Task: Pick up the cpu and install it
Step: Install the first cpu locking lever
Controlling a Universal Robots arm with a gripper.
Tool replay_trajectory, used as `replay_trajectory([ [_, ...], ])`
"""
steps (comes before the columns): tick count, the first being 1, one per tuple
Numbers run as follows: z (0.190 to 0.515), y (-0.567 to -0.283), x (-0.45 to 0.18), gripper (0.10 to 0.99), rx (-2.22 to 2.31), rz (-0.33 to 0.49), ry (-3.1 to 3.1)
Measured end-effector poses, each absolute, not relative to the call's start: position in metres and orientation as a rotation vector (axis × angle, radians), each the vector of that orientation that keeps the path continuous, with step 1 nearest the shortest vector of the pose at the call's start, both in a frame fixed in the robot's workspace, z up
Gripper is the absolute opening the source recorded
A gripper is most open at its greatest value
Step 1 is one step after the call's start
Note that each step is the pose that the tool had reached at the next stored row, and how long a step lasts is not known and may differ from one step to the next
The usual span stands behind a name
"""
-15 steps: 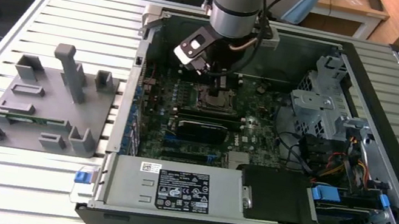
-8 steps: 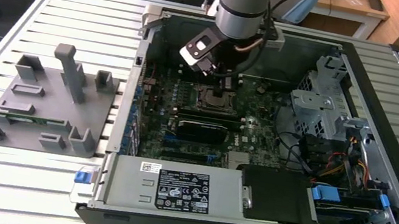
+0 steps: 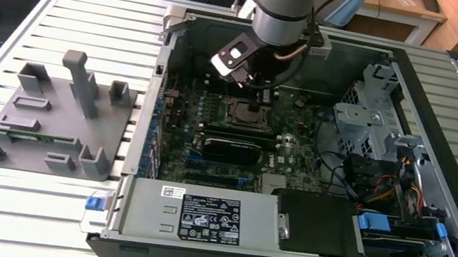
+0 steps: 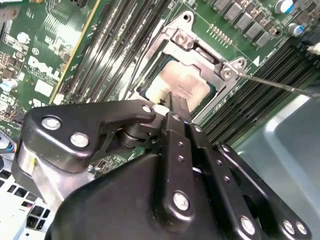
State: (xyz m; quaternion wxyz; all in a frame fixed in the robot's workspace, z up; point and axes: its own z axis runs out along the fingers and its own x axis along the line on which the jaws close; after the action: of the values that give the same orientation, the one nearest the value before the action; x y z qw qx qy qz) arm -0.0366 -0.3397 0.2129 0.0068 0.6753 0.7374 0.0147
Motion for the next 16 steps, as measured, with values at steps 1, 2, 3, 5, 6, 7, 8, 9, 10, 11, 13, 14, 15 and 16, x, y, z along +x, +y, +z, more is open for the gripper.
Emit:
replay_trajectory([
  [1,0.213,-0.340,-0.036,0.106,2.112,0.046,2.306],
  [2,0.213,-0.340,-0.035,0.106,2.112,0.046,2.307],
  [3,0.213,-0.340,-0.035,0.106,2.112,0.046,2.307],
  [5,0.214,-0.340,-0.035,0.106,2.112,0.046,2.306],
  [6,0.215,-0.340,-0.035,0.106,2.112,0.046,2.306],
  [7,0.217,-0.340,-0.035,0.106,2.112,0.046,2.306],
  [8,0.220,-0.340,-0.035,0.106,2.112,0.046,2.306],
  [9,0.223,-0.340,-0.035,0.106,2.112,0.046,2.306],
  [10,0.226,-0.340,-0.035,0.106,2.112,0.046,2.306],
  [11,0.230,-0.340,-0.035,0.106,2.112,0.046,2.306],
  [13,0.238,-0.340,-0.035,0.106,2.112,0.046,2.306],
  [14,0.243,-0.340,-0.035,0.106,2.112,0.046,2.306],
  [15,0.247,-0.340,-0.035,0.106,2.112,0.046,2.306],
  [16,0.252,-0.340,-0.035,0.106,2.112,0.046,2.306],
])
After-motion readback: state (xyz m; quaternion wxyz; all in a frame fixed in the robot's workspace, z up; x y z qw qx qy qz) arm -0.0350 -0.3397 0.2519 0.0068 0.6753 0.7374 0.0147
